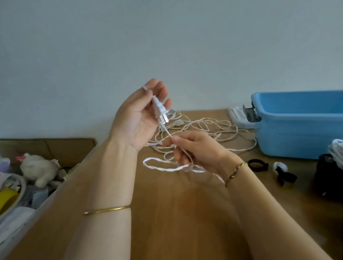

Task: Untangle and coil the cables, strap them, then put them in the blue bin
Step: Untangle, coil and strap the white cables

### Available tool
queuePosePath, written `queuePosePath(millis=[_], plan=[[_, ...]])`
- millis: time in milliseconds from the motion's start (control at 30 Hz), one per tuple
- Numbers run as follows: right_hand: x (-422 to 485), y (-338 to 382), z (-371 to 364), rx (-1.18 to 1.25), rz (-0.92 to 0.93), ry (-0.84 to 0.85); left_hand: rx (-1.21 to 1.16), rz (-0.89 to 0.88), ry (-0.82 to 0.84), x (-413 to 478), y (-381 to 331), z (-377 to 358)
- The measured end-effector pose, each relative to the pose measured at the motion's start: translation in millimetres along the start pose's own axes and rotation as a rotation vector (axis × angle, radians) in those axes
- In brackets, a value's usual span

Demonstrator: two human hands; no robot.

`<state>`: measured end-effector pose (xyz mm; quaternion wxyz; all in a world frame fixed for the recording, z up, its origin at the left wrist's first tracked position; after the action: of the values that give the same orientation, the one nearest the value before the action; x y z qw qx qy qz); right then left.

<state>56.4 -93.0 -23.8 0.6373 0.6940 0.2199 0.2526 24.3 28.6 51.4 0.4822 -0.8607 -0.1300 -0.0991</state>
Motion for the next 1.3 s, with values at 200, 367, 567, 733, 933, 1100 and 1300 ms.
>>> queuePosePath(millis=[200, 367, 567, 733, 933, 1100, 1300], plan=[[-4, 16, -14, -0.305, -0.014, 0.192, 0.437, -0.270, -0.295, 1, -7, 27], [-13, 46, -3, -0.309, 0.156, 0.061, 1.212, -0.471, -0.299, -4, -13, 29], [-13, 65, 17, -0.187, 0.476, -0.261, 1.442, -0.165, 0.012, -8, -5, 20], [-12, 63, 21, -0.054, 0.570, -0.386, 1.085, 0.148, 0.253, -19, 6, 8], [-5, 44, 18, 0.090, 0.424, -0.325, 0.413, 0.191, 0.306, -13, 0, -2], [6, 22, -8, -0.346, 0.266, -0.152, -0.146, 0.032, 0.099, -7, -15, 3], [1, 20, -42, -0.404, 0.097, 0.175, 0.240, -0.193, -0.212, -2, -11, 28]])
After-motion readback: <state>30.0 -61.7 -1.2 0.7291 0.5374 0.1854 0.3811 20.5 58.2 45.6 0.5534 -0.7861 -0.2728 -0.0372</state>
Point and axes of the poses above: each hand's wrist, its own x-axis towards the middle knuckle, its own z-axis out of the back of the hand, y = z × x, the point moved 4 cm from there along x, towards the middle knuckle, and after that the axes turned 9 degrees about x, right-handed, at the moved point
